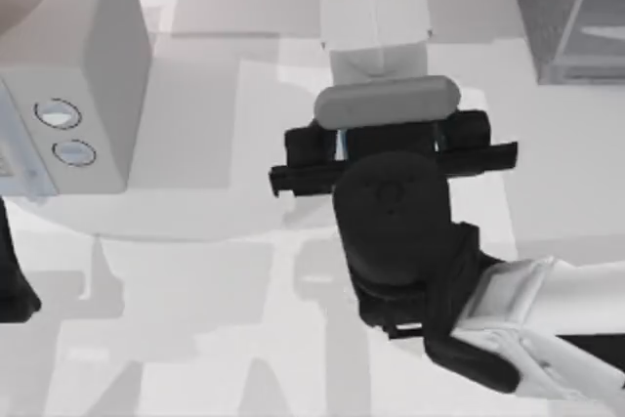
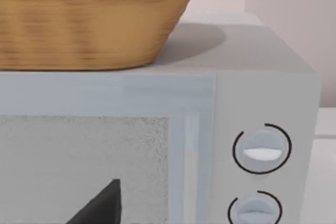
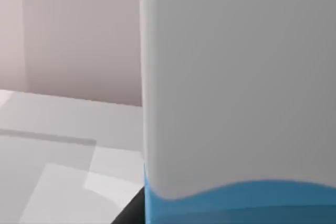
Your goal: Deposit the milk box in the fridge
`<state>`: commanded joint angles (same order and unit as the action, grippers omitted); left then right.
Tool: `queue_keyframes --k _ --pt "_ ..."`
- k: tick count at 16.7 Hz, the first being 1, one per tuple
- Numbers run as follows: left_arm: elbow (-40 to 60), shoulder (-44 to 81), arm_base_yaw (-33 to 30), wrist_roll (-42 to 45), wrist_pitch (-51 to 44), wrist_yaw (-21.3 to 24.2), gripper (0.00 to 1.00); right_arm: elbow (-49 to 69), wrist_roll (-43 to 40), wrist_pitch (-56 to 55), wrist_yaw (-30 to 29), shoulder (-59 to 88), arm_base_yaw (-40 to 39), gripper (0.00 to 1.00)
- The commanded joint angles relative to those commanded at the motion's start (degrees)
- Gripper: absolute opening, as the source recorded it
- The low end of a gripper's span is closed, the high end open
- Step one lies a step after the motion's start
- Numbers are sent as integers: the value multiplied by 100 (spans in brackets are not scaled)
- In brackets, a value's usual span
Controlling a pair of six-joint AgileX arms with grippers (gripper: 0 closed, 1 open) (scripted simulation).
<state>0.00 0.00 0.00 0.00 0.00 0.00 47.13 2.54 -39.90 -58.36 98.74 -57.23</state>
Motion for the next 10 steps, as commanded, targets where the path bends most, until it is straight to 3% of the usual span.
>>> queue_keyframes --k 4,10 --pt "0 0 0 0 0 0 100 -1132 37 1310 1305 -1617 1169 0" --pt "0 0 0 0 0 0 100 -2643 158 2964 3274 -5390 3317 0"
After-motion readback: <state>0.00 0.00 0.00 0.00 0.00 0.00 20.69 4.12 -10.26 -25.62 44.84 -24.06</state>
